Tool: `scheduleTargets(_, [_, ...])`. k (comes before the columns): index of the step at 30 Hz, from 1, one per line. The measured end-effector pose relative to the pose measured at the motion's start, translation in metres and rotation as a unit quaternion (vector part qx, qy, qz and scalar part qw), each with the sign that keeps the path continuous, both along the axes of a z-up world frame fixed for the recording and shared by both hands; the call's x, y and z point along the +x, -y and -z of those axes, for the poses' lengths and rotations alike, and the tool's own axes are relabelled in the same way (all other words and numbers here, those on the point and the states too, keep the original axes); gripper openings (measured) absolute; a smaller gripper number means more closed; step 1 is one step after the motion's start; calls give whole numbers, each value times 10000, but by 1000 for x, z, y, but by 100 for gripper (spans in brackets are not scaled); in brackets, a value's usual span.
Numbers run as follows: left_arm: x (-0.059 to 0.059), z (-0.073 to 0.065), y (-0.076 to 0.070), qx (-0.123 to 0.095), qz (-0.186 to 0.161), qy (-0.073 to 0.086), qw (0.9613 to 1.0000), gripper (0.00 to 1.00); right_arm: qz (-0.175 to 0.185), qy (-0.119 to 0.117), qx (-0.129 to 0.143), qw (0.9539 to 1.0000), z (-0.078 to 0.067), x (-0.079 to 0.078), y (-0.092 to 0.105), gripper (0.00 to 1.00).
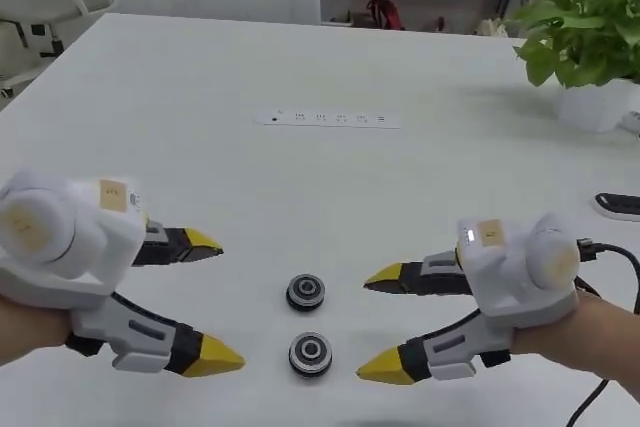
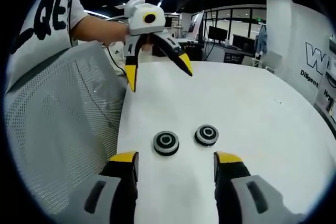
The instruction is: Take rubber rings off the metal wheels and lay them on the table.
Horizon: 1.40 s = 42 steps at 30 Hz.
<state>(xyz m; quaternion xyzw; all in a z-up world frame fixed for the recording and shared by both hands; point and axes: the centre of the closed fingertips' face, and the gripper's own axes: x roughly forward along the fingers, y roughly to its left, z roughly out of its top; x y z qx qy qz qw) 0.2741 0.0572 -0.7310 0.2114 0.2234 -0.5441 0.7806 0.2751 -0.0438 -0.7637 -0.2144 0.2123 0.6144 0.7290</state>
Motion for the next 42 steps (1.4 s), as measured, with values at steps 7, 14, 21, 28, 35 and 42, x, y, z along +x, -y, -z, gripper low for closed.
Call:
scheduleTargets(7, [1, 0, 3, -2, 56, -13, 10000, 70, -100, 1, -34, 9999, 1, -1, -4, 53])
scheduleTargets(14, [1, -2, 7, -49, 129, -23, 9999, 68, -189, -11, -40, 9998, -1, -1, -8, 52])
scheduleTargets(21, [1, -1, 10, -37, 185, -60, 9998, 66, -271, -39, -54, 9996, -1, -2, -11, 50])
scheduleTargets(28, [1, -1, 16, -49, 263, -71, 9996, 63, -319, -50, -52, 9995, -1, -3, -13, 48])
scheduleTargets(35, [2, 0, 20, -46, 300, -91, 9995, 63, -329, -56, -68, 9994, 1, -3, -13, 48])
scheduleTargets(42, [3, 3, 22, -38, 325, -120, 9994, 63, -361, -100, -75, 9993, 2, -4, -15, 47])
